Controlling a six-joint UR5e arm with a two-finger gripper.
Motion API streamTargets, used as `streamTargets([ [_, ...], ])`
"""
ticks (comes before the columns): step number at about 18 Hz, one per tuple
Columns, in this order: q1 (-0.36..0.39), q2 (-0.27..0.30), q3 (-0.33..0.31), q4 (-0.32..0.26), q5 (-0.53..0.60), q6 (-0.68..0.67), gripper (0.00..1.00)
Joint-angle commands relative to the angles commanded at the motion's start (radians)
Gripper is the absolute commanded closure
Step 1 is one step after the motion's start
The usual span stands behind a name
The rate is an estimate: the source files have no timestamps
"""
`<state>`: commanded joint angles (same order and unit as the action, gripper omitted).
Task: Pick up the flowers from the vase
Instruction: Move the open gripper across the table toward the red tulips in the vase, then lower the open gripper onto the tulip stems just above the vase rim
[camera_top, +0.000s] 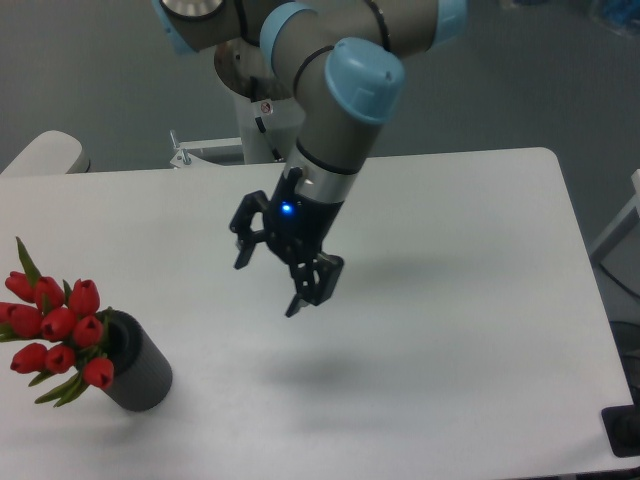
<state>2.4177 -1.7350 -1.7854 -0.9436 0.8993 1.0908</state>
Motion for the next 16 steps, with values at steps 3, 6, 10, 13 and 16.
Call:
streamTargets([
  [3,-0.029,-0.009,-0.012,0.011,-0.078,-0.014,0.0],
  [6,-0.042,-0.023,-0.012,0.025,-0.184,-0.06,0.0],
  [10,-0.083,-0.05,-0.011,0.049,-0.207,-0.078,0.0],
  [13,-0.117,-0.084,0.004,0.127,-0.206,-0.225,0.0],
  [16,-0.134,-0.097,-0.011,0.18,-0.204,-0.273,0.0],
])
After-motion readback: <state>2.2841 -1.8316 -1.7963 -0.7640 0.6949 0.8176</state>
